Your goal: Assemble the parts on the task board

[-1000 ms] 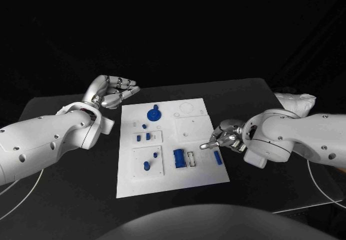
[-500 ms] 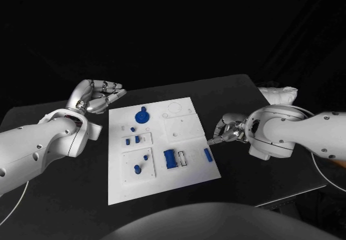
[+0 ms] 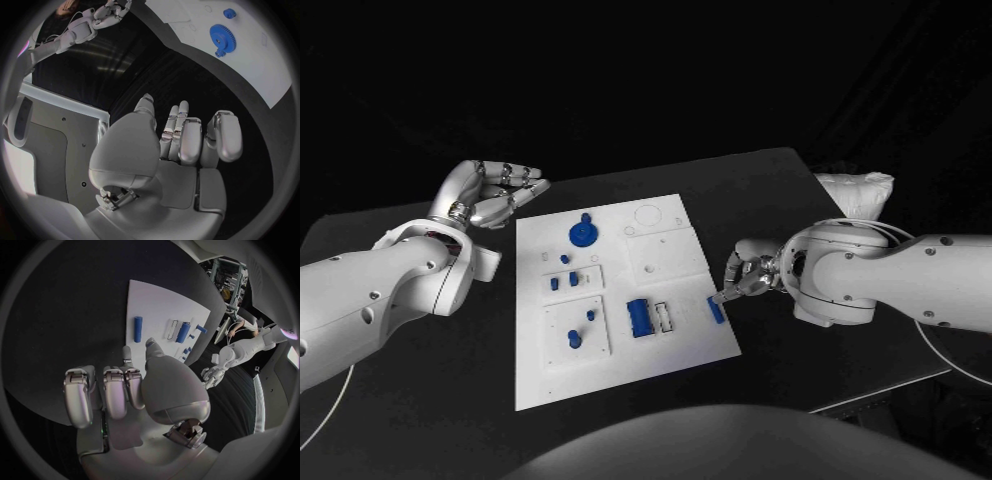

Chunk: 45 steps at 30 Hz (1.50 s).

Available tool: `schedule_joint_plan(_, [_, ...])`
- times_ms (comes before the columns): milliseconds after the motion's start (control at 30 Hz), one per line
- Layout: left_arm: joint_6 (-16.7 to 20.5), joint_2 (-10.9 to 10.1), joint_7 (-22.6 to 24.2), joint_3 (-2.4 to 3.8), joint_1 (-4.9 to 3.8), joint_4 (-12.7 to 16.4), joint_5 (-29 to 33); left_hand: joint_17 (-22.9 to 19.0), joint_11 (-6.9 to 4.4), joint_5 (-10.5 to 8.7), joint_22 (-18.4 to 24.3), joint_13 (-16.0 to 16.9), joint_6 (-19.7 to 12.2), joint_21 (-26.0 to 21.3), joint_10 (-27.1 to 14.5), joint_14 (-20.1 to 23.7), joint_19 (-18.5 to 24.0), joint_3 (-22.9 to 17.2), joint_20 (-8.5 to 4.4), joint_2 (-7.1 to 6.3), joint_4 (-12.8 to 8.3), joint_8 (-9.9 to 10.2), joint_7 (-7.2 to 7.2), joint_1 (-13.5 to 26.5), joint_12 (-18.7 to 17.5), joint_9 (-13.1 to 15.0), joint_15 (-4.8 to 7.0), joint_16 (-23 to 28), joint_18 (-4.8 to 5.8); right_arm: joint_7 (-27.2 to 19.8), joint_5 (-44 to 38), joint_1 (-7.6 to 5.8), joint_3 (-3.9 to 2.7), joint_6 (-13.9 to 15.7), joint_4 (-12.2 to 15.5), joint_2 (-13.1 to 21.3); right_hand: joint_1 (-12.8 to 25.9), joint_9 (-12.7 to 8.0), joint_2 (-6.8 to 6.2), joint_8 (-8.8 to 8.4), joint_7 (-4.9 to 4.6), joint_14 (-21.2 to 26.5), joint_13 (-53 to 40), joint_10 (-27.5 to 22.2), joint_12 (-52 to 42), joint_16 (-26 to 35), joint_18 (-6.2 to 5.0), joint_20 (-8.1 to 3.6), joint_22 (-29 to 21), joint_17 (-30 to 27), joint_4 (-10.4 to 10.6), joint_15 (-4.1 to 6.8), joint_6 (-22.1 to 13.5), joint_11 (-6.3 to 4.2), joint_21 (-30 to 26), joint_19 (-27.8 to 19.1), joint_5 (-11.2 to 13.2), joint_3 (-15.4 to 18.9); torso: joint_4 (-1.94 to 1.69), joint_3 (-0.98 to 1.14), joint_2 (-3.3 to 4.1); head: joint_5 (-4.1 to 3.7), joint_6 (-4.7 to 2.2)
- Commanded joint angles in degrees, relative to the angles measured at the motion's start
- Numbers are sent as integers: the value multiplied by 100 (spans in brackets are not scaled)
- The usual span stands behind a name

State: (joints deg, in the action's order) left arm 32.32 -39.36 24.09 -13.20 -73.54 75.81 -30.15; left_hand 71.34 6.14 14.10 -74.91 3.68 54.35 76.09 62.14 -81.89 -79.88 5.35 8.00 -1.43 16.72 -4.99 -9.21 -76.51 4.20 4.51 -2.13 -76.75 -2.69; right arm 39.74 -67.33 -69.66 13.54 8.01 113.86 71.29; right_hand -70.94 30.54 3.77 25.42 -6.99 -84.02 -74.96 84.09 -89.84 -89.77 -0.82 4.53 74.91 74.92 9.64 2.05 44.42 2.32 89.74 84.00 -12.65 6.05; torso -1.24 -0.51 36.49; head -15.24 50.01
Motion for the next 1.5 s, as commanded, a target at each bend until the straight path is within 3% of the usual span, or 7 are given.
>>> schedule_joint_plan(33, [-71, 1, 23, 4, -2, 17, -21, -8, -2, 25, -1017, 9, 4, -32, 29, -42, -31, 26, 6, 68, -1, 18, -20, -5, -8, -5, 12, 17, -61, 572, -207, 43, 2, -167, -20, -28, 27, -20, -34, -36, 5, -598, -1504, 591, -16, -23, 82, 39, 1509, 1508, -7, -58, 65, 42, 26, 600, -48, -60, 7, -7, -3, -2, -1])
schedule_joint_plan(700, [-66, -45, 20, 4, -2, 45, -22, -5, -3, 27, -1018, 9, 4, -34, 34, -43, -32, 31, 6, 76, -1, 20, -20, -11, -7, -6, 13, 15, -61, 614, -196, 122, 2, -352, -162, -237, -30, -108, -56, -84, 12, -598, -1504, 591, -16, -23, 82, 43, 1509, 1508, -116, -59, 154, 35, 26, 600, -92, -170, 5, -5, -1, 58, -1])
schedule_joint_plan(1500, [-71, -48, 13, 4, -2, 51, -24, -5, -3, 27, -1018, 9, 4, -34, 34, -43, -32, 31, 6, 76, -1, 20, -20, -11, -7, -6, 13, 15, -61, 654, -192, 199, 2, -605, -312, -455, -60, -140, -31, -104, 6, -598, -1504, 591, -16, -23, 82, 40, 1509, 1508, -173, -53, 164, 40, 26, 600, -79, -246, 0, -2, -3, 63, -1])
